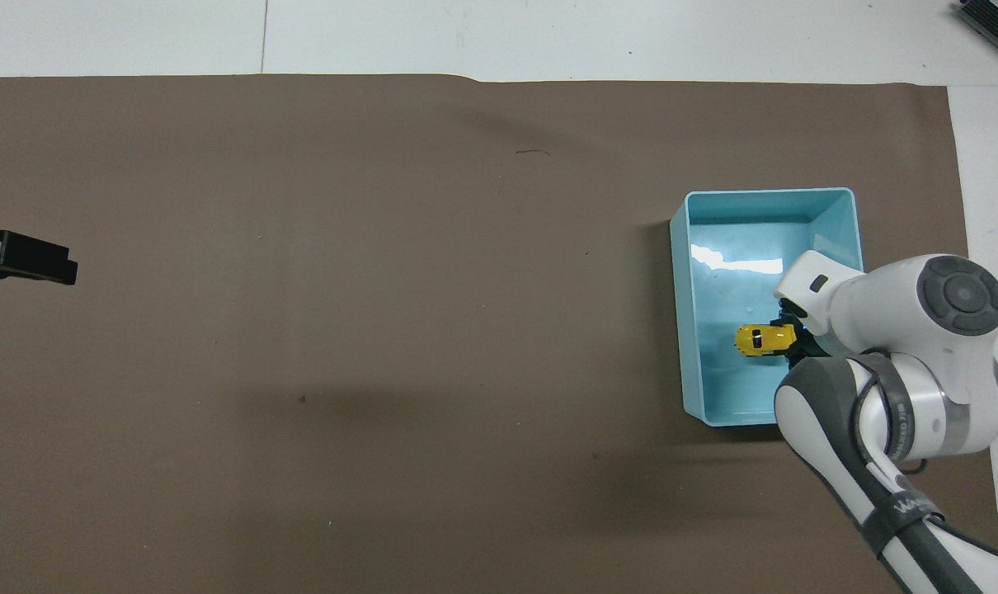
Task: Wind up and store yellow beetle car
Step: 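Lift the car with the right gripper and lower it into the bin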
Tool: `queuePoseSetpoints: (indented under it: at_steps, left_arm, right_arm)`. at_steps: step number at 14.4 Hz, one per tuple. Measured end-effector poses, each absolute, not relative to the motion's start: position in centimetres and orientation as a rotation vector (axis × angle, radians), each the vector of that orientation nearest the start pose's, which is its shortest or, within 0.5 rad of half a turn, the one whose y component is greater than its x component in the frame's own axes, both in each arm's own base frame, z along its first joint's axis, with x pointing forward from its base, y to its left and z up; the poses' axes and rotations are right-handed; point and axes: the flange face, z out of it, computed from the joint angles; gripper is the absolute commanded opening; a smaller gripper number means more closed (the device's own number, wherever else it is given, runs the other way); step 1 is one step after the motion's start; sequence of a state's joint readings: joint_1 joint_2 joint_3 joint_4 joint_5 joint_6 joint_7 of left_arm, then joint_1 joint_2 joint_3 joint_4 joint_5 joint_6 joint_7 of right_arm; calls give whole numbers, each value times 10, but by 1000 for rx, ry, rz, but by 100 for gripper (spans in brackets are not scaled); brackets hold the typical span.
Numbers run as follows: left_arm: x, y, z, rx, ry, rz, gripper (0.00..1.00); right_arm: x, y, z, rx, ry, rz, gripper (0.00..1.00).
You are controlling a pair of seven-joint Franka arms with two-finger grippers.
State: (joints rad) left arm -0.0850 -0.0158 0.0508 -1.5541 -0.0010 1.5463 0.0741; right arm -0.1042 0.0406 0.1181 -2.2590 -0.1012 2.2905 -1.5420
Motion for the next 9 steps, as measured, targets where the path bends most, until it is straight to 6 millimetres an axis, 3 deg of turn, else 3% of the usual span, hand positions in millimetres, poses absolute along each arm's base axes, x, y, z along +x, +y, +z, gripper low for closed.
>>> queuePoseSetpoints:
  at_steps: [4, 5, 6, 7, 9]
  left_arm:
    - [546, -19, 638, -3139, 170, 10, 100]
    - [546, -19, 638, -3139, 170, 10, 100]
    - [546, -19, 638, -3139, 170, 11, 100]
    - [545, -19, 638, -3139, 170, 11, 100]
    - [545, -19, 638, -3139, 170, 10, 100]
  right_arm:
    - [526, 5, 331, 2130, 2252, -87, 0]
    - [527, 5, 327, 2131, 2254, -87, 32]
    - [527, 5, 325, 2132, 2256, -89, 86]
    - [527, 5, 324, 2133, 2257, -90, 100]
    - [528, 5, 325, 2133, 2256, -89, 100]
